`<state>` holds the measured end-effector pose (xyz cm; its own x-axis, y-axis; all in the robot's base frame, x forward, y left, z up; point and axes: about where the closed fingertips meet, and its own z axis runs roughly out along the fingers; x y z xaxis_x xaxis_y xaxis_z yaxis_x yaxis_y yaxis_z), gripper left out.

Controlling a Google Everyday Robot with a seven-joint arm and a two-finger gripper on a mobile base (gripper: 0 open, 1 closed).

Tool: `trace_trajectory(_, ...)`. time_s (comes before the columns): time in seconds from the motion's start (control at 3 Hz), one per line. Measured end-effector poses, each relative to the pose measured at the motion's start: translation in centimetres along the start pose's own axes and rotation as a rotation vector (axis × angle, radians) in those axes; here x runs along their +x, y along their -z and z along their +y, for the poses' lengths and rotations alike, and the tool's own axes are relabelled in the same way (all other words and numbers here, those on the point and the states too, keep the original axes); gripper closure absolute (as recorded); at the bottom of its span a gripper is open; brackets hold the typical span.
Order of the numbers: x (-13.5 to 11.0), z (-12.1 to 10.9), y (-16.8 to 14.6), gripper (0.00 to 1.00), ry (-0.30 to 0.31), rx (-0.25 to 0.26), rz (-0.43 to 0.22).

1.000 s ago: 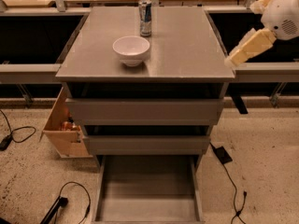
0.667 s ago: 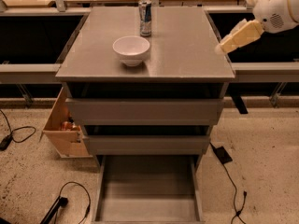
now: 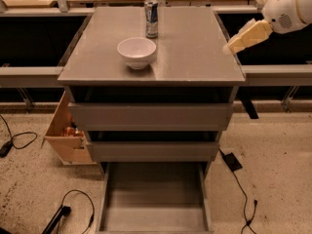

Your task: Place redbull can into bottom drawer

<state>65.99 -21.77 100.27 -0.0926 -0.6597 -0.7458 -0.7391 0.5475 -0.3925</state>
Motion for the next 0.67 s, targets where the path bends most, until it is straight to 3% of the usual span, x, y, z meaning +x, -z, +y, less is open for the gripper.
trace_trajectory(0.33, -0.1, -3.0, -3.8, 0.00, -0.026, 0.024, -0.076)
trace_trajectory(0.67, -0.5, -6.9, -8.9, 0.00, -0.096, 0.075, -0.183)
